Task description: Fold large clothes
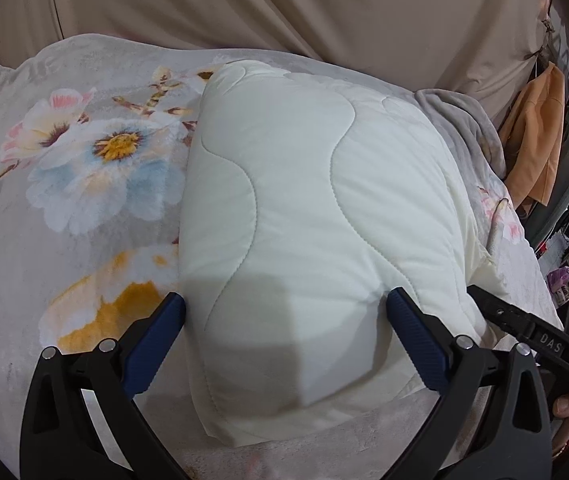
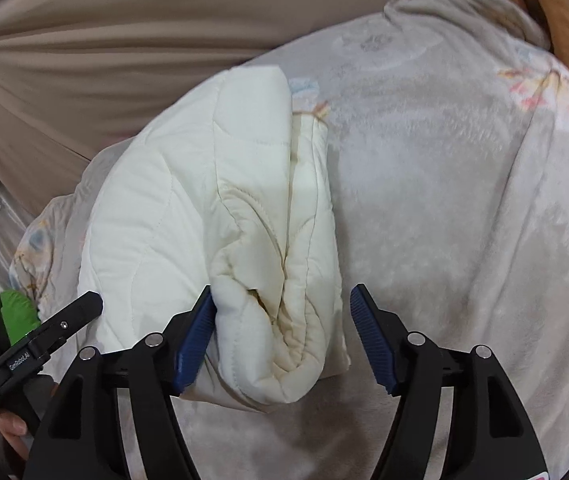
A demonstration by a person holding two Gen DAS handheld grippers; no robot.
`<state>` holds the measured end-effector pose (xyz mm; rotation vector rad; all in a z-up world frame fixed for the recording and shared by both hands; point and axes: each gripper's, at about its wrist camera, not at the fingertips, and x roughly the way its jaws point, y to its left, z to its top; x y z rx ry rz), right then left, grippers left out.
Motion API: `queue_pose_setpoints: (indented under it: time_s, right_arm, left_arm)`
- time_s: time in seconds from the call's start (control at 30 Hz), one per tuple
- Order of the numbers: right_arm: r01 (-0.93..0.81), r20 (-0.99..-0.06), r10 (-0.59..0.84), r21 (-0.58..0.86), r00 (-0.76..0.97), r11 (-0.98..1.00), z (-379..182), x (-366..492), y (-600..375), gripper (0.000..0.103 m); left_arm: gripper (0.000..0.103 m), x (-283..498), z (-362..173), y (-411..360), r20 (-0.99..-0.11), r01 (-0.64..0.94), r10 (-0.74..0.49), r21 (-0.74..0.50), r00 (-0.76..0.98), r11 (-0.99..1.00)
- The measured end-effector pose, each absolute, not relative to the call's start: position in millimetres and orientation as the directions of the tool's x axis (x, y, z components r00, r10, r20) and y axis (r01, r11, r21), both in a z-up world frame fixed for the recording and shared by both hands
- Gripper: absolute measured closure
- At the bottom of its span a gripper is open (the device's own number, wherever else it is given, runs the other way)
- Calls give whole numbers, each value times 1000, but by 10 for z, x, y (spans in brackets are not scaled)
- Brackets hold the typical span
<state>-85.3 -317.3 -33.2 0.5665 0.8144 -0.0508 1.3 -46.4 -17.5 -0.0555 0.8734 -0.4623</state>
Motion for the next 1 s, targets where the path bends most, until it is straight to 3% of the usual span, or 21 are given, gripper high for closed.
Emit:
queue_pose_setpoints:
  time_s: [0.3, 1.0]
  right_arm:
    - [209, -664, 335, 600, 668, 772, -599, -701, -3245, 30]
    - [155, -665, 343, 570, 663, 807, -579, -610, -3165, 29]
  left_arm:
    - [5, 165, -284, -515, -726, 383, -402, -205, 558, 901]
    - [5, 200, -226, -305, -740, 345, -436, -288, 512, 893]
